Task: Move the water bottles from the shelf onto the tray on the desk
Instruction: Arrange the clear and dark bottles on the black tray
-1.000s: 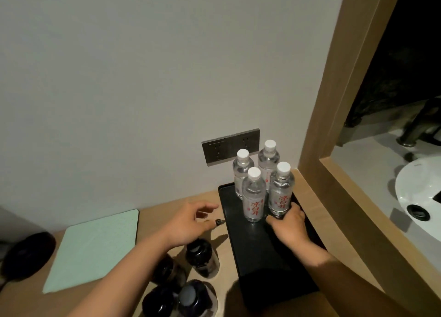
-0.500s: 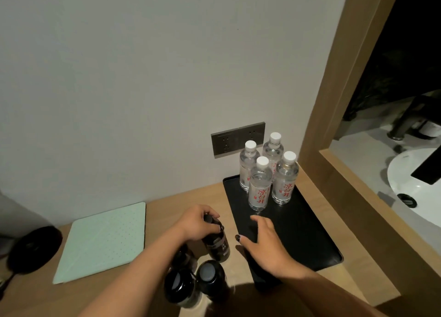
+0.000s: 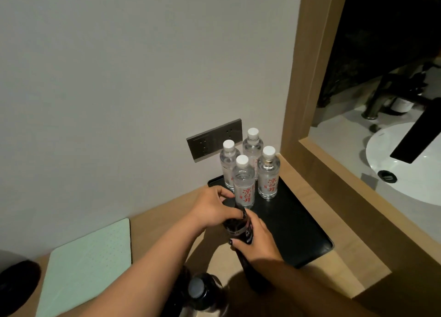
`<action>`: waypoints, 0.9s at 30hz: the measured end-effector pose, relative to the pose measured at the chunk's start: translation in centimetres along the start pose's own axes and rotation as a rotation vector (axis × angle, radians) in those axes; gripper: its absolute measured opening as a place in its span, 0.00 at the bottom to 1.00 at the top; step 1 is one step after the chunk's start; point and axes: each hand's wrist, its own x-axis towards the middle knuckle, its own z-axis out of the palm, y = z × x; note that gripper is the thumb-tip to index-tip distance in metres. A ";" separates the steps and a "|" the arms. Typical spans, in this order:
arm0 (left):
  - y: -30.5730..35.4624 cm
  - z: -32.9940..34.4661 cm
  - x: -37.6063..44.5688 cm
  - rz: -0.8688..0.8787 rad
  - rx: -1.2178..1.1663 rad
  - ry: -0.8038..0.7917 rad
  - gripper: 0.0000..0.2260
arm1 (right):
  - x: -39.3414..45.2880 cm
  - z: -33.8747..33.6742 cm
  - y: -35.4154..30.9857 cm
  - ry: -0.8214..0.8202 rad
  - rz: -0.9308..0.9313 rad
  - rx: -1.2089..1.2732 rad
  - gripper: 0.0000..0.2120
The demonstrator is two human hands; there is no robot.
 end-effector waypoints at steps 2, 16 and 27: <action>0.6 1.2 0.6 0.012 -0.047 0.016 0.22 | 0.8 -0.5 0.8 0.033 0.002 -0.013 0.36; -0.9 2.5 1.0 -0.104 -0.324 0.126 0.20 | 3.8 -1.5 4.4 0.213 0.066 0.133 0.35; -4.6 1.3 -5.4 -0.079 -0.276 0.223 0.11 | 5.4 -2.5 4.0 0.149 0.110 0.087 0.36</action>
